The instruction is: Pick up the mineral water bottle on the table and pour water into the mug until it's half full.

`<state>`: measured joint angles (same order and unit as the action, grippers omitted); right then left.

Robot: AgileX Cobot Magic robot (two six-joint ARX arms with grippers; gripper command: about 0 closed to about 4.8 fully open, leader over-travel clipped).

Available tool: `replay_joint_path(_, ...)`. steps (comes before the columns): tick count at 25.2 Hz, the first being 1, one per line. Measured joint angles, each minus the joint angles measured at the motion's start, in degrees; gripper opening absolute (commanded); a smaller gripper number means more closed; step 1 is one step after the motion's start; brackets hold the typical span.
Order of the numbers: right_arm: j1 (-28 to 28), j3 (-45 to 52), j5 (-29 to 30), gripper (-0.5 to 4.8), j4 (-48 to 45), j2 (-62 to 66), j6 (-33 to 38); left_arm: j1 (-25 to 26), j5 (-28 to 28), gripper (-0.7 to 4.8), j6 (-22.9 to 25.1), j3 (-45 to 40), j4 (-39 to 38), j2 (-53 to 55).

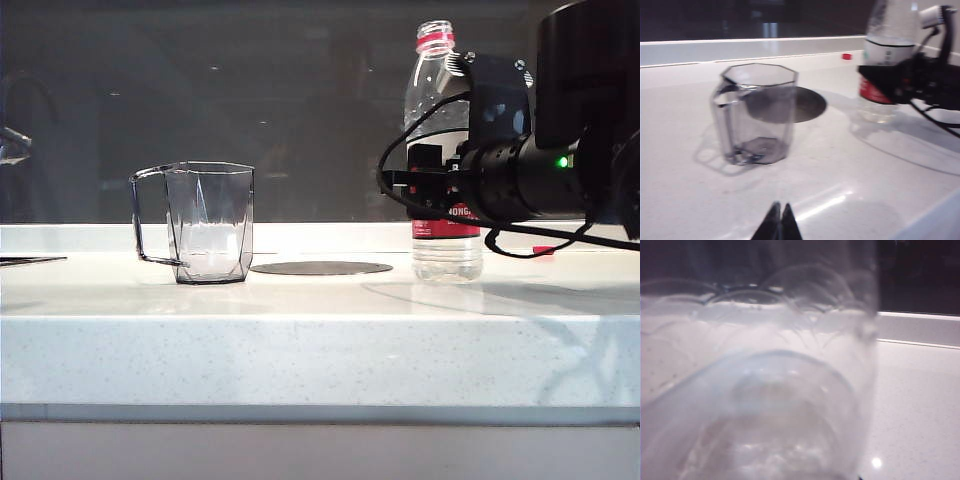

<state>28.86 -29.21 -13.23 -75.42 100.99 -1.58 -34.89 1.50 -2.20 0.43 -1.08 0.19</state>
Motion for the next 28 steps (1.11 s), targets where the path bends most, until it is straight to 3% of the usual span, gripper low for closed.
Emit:
replay_joint_path(6,1.20,-1.44,2.10,2.41,7.04,-5.07,-8.22,2.40,0.02,-0.04,0.00,0.00,-0.02,0.00)
replay_joint_path(11,4.50,-9.84,2.91,2.41,25.86,-7.41,-22.21,3.30,-0.02,-0.04,0.00,0.00,0.00,0.00)
replay_joint_path(15,5.68,-13.99,2.80,2.41,34.12,-7.39,-28.57,6.43,0.02,-0.04,0.00,0.00,-0.02,0.00)
replay_joint_path(21,7.32,-18.47,-0.46,2.37,41.90,-7.39,-38.36,8.68,0.02,-0.04,0.00,0.00,-0.02,0.00)
replay_joint_path(28,7.45,-20.61,-4.85,2.37,43.91,-7.39,-49.33,9.46,0.00,-0.04,0.00,0.00,-0.07,0.00)
